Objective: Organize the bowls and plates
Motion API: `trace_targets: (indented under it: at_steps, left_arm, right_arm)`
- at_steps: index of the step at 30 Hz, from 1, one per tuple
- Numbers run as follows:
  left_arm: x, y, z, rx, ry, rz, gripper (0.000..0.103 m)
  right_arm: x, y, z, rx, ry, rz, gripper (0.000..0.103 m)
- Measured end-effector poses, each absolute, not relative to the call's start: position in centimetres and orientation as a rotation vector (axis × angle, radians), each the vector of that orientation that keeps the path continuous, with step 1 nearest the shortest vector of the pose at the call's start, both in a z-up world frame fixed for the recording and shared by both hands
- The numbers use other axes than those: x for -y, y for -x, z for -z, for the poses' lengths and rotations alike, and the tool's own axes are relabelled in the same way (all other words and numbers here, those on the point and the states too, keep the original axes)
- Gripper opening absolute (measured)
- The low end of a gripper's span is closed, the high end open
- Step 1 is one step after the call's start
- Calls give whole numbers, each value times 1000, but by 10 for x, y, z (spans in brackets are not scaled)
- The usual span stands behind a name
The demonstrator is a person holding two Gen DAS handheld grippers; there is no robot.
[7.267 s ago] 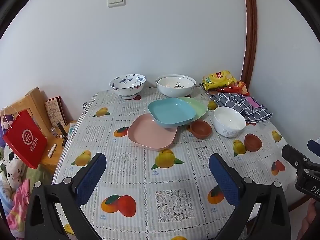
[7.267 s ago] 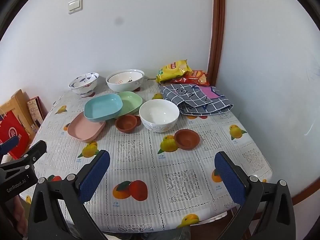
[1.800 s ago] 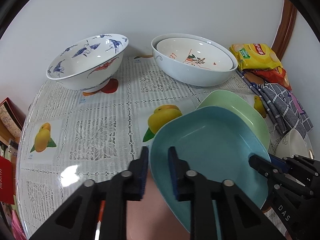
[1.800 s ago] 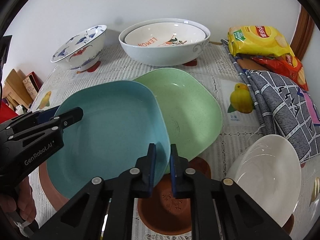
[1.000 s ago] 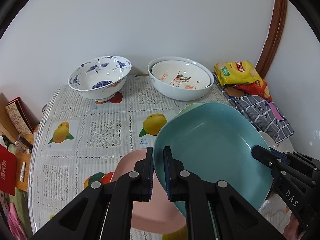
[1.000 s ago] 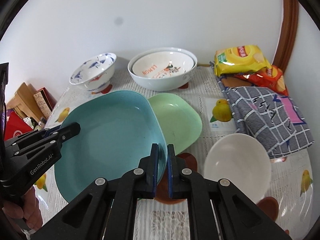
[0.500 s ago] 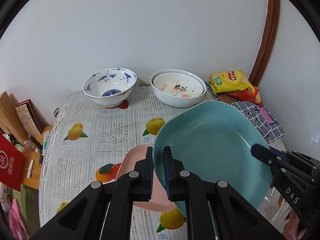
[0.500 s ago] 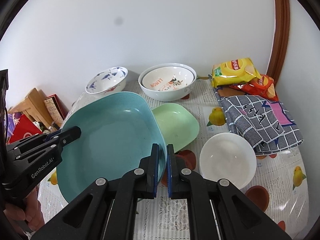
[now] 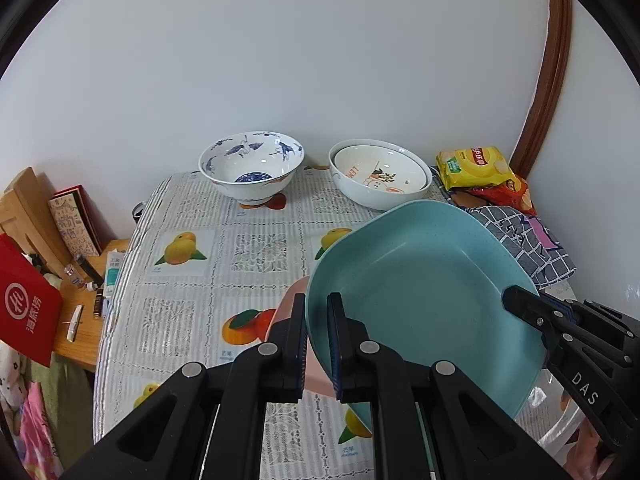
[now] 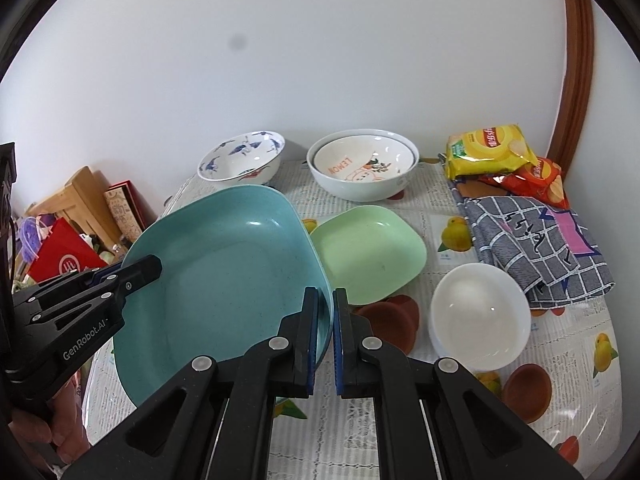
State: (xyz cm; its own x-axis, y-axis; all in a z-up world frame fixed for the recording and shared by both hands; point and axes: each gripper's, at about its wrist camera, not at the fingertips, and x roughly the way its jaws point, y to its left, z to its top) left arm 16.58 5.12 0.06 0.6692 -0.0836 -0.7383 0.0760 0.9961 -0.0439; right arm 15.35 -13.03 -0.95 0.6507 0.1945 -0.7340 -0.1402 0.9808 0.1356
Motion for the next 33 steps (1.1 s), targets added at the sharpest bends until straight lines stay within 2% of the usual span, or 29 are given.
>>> trace_targets:
  at_steps: [16,33]
  left_arm:
    - [-84,-164,16,-875,27,24,10]
    - [-89,-186,90,-1031,38,8,10]
  right_arm:
    - [99,-163,27,-877,-57,-264,7]
    - [92,-189,103,-1043,-70,-282,7]
